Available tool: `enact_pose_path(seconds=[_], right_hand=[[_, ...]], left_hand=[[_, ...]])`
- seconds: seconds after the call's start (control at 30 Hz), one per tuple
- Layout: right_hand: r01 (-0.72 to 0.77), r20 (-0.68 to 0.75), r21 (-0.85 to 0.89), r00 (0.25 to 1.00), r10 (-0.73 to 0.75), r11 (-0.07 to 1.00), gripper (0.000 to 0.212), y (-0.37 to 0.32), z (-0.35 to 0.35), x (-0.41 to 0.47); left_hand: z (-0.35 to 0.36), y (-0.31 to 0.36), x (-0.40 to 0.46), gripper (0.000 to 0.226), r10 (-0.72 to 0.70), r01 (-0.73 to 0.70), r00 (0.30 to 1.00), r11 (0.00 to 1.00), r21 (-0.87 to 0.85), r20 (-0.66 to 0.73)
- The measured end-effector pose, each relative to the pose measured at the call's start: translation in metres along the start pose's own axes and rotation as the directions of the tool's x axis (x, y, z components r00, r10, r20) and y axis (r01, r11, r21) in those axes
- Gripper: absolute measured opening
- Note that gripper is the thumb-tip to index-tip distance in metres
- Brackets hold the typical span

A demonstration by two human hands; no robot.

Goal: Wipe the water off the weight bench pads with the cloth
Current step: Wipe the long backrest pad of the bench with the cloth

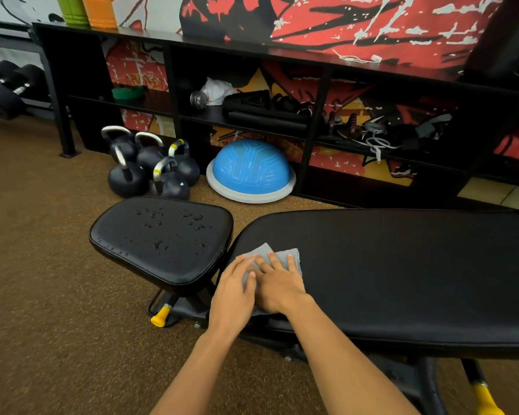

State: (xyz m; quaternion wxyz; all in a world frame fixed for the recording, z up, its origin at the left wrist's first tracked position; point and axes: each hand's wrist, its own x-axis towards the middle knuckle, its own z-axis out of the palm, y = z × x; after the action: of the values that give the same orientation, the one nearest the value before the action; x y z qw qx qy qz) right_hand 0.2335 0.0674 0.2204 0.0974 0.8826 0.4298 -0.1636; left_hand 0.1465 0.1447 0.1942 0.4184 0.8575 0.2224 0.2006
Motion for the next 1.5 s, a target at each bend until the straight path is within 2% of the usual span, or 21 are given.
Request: enact_pose_path(seconds=[0.23,0.4,0.6,0.7,0.8,0.87,0.93,0.97,1.07,1.17,1.27,1.4,1.5], right_hand=[[0.059,-0.024,-0.052,0.998,-0.061,0.997,0.066,-0.023,0.011,-0.002],[0.132,-0.091,-0.084,0.986,-0.139,0.988,0.068,-0.033,0.024,-0.033],[0.118,-0.282,0.027,0.954,-0.106,0.993,0.056,-0.015,0.034,-0.081],[0.042,-0.322,0.016,0.946,-0.035,0.999,0.058,0.007,0.041,-0.097],[0.000,-0.395,-0.029,0.918,-0.012,1.000,0.044,0.025,0.038,-0.109],[-0.090,-0.365,0.007,0.927,0.086,0.996,0.049,0.034,0.029,-0.114],[-0.181,-0.402,0.036,0.898,0.180,0.983,0.047,0.043,0.019,-0.119],[-0.218,-0.423,0.062,0.878,0.224,0.974,0.044,0.049,0.014,-0.122],[-0.300,-0.409,0.166,0.846,0.343,0.939,0.043,0.075,0.000,-0.133],[-0.387,-0.443,0.223,0.777,0.446,0.895,0.045,0.098,-0.010,-0.146],[-0.459,-0.358,0.262,0.771,0.527,0.849,0.047,0.112,-0.012,-0.153],[-0.492,-0.300,0.208,0.790,0.534,0.845,0.050,0.119,-0.007,-0.157],[-0.496,-0.293,0.188,0.796,0.531,0.848,0.051,0.117,-0.005,-0.157]], left_hand=[[-0.009,-0.021,0.001,0.041,-0.108,0.108,0.994,0.994,-0.018,-0.029],[-0.007,-0.017,-0.001,0.041,-0.120,0.124,0.991,0.990,-0.061,0.057],[0.009,-0.008,-0.017,0.037,-0.059,0.069,0.986,0.996,-0.061,0.155],[0.020,0.001,-0.025,0.039,0.000,-0.001,0.981,1.000,0.003,0.196],[0.029,0.018,-0.034,0.041,0.109,-0.119,0.978,0.992,0.047,0.176],[0.036,0.033,-0.040,0.041,0.169,-0.179,0.969,0.983,0.040,0.182],[0.045,0.048,-0.045,0.043,0.189,-0.200,0.954,0.979,0.027,0.232],[0.049,0.055,-0.047,0.048,0.177,-0.189,0.946,0.982,0.020,0.271],[0.058,0.070,-0.045,0.087,0.122,-0.170,0.923,0.980,0.105,0.364],[0.064,0.084,-0.034,0.102,0.076,-0.185,0.914,0.953,0.241,0.399],[0.074,0.091,-0.012,0.102,0.028,-0.185,0.898,0.930,0.318,0.439],[0.079,0.082,0.019,0.075,-0.038,-0.165,0.885,0.906,0.389,0.463],[0.075,0.068,0.037,0.070,-0.082,-0.118,0.891,0.908,0.402,0.447]])
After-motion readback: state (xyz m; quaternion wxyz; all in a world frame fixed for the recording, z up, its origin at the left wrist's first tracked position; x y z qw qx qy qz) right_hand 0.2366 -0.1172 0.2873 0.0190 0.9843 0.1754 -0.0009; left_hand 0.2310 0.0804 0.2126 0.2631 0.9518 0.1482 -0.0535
